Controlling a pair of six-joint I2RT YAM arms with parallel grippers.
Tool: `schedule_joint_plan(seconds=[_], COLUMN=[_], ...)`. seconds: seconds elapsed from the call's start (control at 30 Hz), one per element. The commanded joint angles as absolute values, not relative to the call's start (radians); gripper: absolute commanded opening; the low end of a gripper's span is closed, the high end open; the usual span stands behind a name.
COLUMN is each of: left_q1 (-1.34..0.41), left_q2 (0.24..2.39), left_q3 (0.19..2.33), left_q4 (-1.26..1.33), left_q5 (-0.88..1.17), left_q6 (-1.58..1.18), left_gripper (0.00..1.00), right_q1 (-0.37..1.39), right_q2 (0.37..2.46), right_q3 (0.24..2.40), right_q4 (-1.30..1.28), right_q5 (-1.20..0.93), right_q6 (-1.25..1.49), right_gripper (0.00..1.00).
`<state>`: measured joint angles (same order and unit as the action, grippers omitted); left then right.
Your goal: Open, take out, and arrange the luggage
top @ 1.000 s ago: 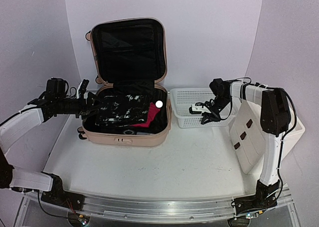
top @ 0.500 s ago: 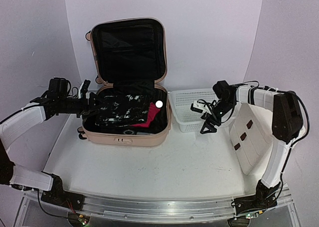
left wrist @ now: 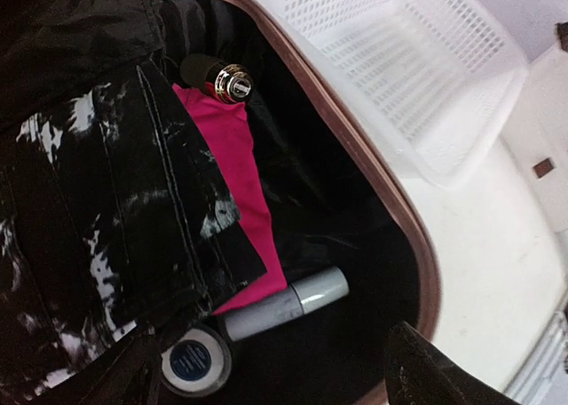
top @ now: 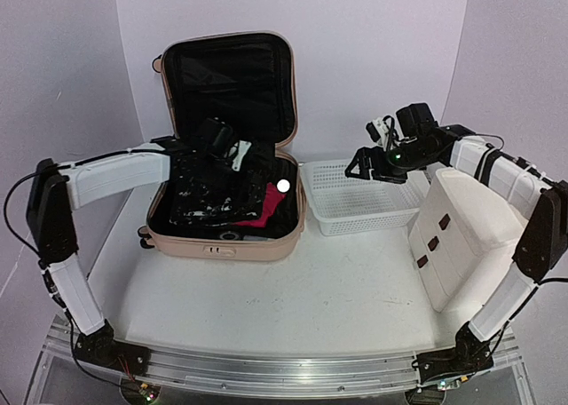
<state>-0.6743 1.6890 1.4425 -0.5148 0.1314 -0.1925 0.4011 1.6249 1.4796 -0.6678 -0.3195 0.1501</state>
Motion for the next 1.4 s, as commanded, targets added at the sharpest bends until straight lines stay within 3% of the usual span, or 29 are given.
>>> schedule_joint_plan(seconds=[0.0, 0.13, 0.27, 0.4, 0.6, 0.87, 1.03, 1.13, 1.37], left_q1=[-0.747, -0.782, -0.798, -0.798, -0.798, -0.795, -0.793, -0.789, -0.722], left_q2=[1.863, 2.017, 2.118, 2.197, 2.244, 2.235, 2.241, 2.221, 1.959], left_q3=[1.661, 1.816, 1.904, 1.967, 2.002, 1.988, 2.001, 1.992, 1.782], left_q4=[-0.615, -0.678, -0.72, -0.772, -0.802, -0.81, -0.809, -0.809, -0.656], left_q5=[-0.199, -0.344, -0.411, -0.426, -0.427, -0.42, -0.415, -0.41, -0.252], left_q6=[-0.055, -0.016, -0.013, -0.045, -0.073, -0.108, -0.081, -0.08, -0.129], left_gripper=[0.88, 0.9, 0.91, 0.76, 0.68, 0.46, 0.23, 0.01, 0.0], right_q1=[0.405, 0.394, 0.382, 0.385, 0.419, 0.535, 0.585, 0.591, 0.601], right_q2=[1.569, 1.471, 1.403, 1.401, 1.408, 1.514, 1.604, 1.669, 1.867], right_q3=[1.449, 1.402, 1.401, 1.425, 1.421, 1.503, 1.578, 1.631, 1.818], right_q4=[-0.597, -0.604, -0.594, -0.642, -0.645, -0.676, -0.699, -0.713, -0.701], right_q5=[-0.366, -0.19, -0.249, -0.247, -0.253, -0.172, -0.147, -0.117, -0.048], right_q6=[0.427, 0.511, 0.504, 0.489, 0.498, 0.494, 0.537, 0.617, 0.864], right_gripper=[0.98, 0.98, 0.98, 0.98, 0.98, 0.98, 0.98, 0.98, 0.98])
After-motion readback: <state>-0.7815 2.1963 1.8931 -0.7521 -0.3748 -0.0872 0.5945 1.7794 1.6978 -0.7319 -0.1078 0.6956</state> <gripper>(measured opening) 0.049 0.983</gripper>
